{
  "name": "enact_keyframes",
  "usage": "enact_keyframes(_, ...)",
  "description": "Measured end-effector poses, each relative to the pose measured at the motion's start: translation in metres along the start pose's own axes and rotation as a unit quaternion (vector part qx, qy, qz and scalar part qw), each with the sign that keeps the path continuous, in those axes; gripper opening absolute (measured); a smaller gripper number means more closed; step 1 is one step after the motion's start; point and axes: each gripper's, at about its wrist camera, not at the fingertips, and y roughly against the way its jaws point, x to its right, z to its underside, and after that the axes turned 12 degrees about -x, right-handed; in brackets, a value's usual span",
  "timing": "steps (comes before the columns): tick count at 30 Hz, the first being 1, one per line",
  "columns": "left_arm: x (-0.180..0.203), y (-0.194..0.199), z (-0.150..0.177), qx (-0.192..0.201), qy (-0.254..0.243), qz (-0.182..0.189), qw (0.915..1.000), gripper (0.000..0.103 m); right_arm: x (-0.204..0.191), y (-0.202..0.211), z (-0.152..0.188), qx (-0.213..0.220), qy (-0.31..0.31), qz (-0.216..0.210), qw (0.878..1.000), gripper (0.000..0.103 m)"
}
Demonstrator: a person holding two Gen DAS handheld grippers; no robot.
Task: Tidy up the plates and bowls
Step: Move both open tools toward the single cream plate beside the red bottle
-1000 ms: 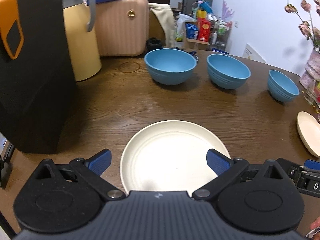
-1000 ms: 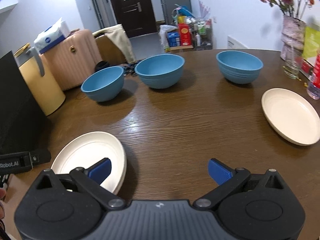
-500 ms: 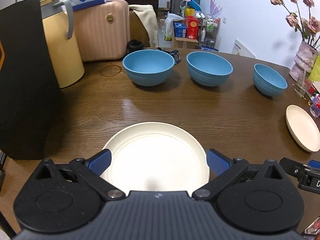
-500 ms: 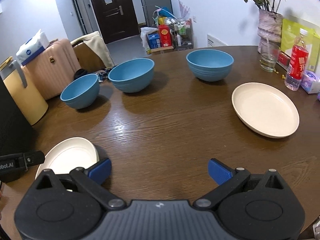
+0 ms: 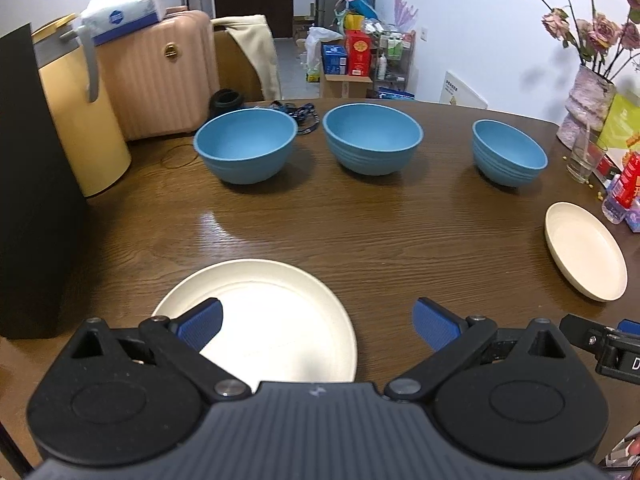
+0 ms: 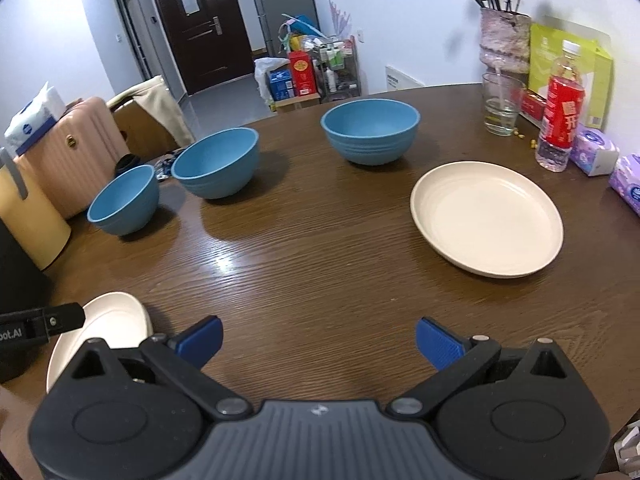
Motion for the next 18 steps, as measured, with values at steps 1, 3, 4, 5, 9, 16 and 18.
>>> enact_keyframes(1,0.003,-0.001,-0.001,0.000,-0.002,0.001,1.0000,0.103,0.003,0.000,-0.001,0.000,-0.002,0.001,1.000,0.103)
enact_keyframes(3,0.010,-0.002,-0.003,0.000,-0.007,0.003,1.0000,0.103,0.010,0.001,-0.002,0.000,-0.007,0.004,1.000,0.103)
enact_keyframes(4,0.014,-0.003,-0.004,-0.001,-0.010,0.004,0.9999,0.103,0.013,0.001,-0.003,0.000,-0.009,0.006,1.000,0.103)
enact_keyframes(5,0.018,-0.004,-0.005,-0.001,-0.013,0.006,0.9999,0.103,0.016,0.001,-0.003,0.000,-0.011,0.007,1.000,0.103)
enact_keyframes(9,0.032,-0.006,-0.008,-0.003,-0.022,0.011,0.9997,0.103,0.029,0.002,-0.005,0.000,-0.018,0.012,1.000,0.103)
enact_keyframes(16,0.054,-0.010,-0.013,-0.004,-0.037,0.019,0.9991,0.103,0.049,0.005,-0.009,0.000,-0.028,0.023,0.999,0.103)
enact_keyframes(18,0.060,-0.011,-0.014,-0.004,-0.039,0.020,0.9990,0.103,0.054,0.006,-0.011,0.000,-0.029,0.025,0.999,0.103)
